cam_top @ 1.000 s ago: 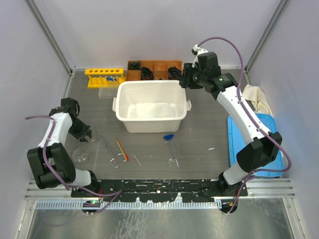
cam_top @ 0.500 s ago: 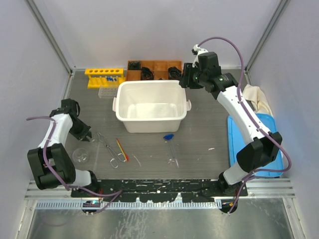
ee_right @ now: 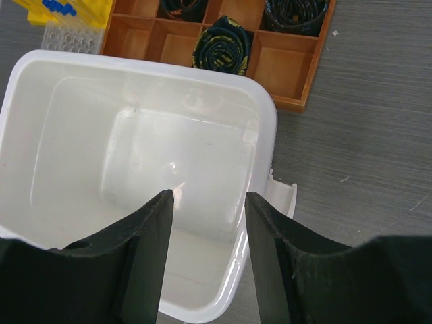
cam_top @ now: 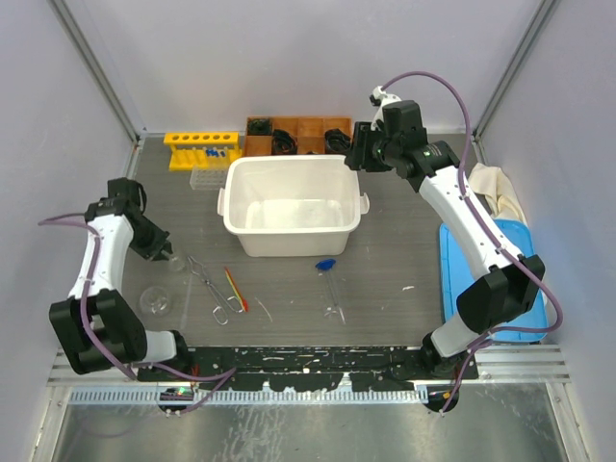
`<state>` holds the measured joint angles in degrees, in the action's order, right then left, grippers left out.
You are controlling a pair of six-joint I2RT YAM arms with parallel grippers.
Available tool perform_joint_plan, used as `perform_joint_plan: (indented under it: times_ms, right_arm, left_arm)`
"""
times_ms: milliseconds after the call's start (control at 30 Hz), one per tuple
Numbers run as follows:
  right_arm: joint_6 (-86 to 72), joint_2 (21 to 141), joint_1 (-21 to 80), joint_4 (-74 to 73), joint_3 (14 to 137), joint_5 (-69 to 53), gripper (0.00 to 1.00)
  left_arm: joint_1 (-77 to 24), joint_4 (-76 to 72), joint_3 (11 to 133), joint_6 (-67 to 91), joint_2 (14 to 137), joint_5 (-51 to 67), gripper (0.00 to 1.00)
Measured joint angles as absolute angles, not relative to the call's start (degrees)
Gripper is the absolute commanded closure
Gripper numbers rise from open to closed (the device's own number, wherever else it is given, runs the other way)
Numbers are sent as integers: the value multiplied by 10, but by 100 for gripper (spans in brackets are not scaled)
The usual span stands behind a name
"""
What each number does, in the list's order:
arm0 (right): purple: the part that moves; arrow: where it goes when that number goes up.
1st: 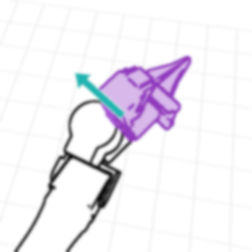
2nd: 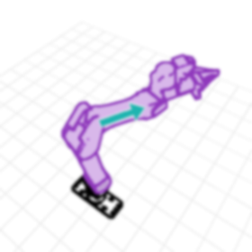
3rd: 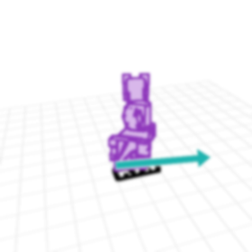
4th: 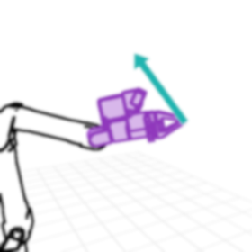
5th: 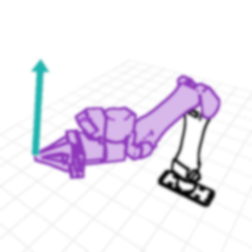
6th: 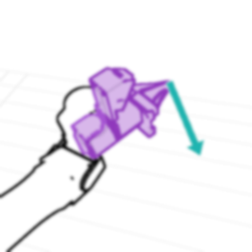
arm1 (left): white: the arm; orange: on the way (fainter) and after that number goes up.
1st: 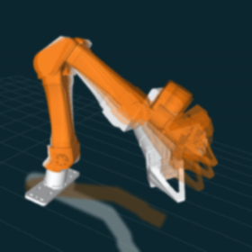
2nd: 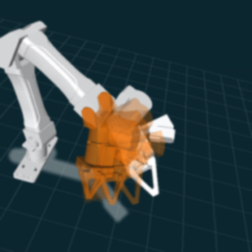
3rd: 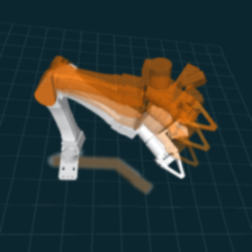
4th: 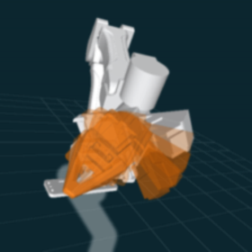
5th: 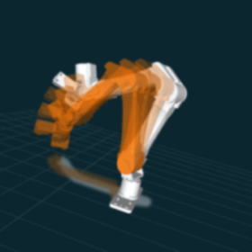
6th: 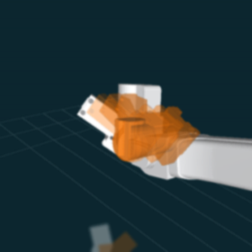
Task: Organize the chemistry lab equipment
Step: Pick up the collection bottle at the center of the board.
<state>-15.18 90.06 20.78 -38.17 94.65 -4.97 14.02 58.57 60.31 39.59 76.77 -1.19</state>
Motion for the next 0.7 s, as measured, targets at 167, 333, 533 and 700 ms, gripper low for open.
perform_joint_plan:
  times_ms: [167,333,533,700]
  right_arm:
    - [-152,901,208,-382,947,-57,47]
    - [-153,901,208,-382,947,-59,47]
    - [-153,901,208,-382,947,-59,47]
    - [-153,901,208,-382,947,-59,47]
  left_arm:
    - [140,599,675,407,754,4,100]
    - [135,619,753,427,754,22,100]
    - [96,631,893,456,775,24,100]
    - [30,648,1002,472,830,15,100]
